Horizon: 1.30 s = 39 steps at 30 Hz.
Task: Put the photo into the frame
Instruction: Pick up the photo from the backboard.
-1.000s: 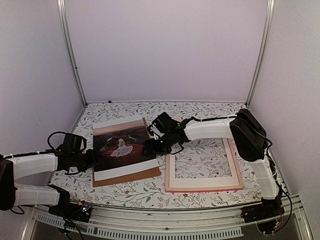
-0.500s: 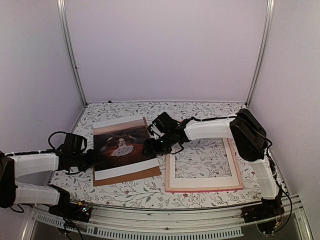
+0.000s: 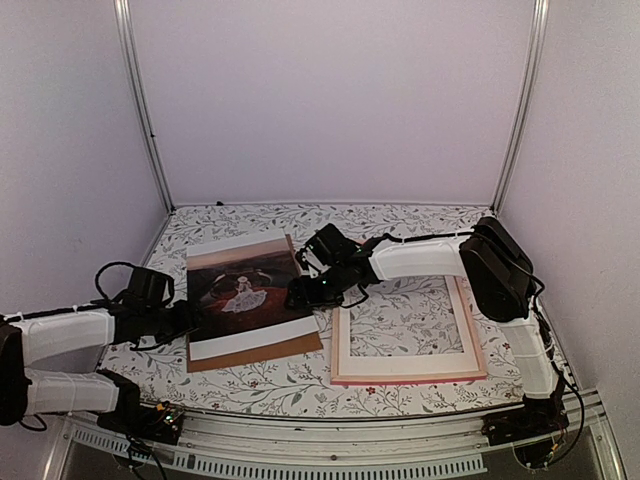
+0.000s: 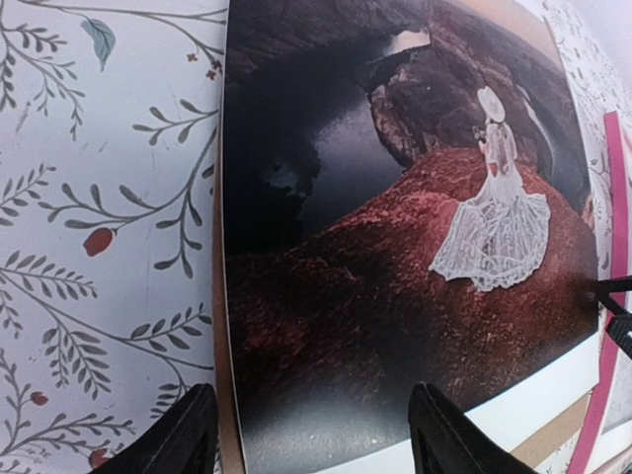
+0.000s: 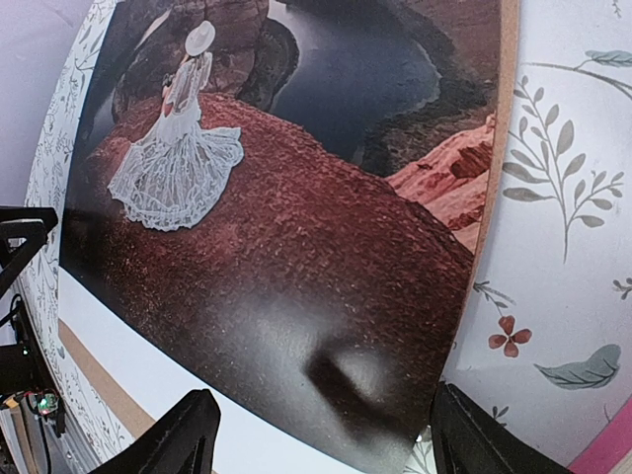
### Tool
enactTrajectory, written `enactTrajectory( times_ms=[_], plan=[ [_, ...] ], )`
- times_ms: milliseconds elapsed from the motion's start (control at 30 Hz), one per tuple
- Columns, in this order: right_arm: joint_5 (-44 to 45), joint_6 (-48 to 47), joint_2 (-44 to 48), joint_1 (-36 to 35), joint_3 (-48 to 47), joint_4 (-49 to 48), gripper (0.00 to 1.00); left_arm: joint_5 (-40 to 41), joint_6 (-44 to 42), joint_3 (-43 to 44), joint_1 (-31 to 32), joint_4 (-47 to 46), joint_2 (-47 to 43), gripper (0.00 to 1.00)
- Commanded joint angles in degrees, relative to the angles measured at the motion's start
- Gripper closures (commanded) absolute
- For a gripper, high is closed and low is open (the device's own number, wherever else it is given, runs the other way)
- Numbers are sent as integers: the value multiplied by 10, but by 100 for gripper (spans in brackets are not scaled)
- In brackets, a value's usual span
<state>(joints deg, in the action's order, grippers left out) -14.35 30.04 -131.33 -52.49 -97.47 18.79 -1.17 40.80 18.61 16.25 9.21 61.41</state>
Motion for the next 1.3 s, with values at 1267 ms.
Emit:
enactTrajectory(
  times_ms=[1267],
  plan=[
    [-8,7,-10,1,18,18,23,58,22,34,66,51,-9,32]
  ],
)
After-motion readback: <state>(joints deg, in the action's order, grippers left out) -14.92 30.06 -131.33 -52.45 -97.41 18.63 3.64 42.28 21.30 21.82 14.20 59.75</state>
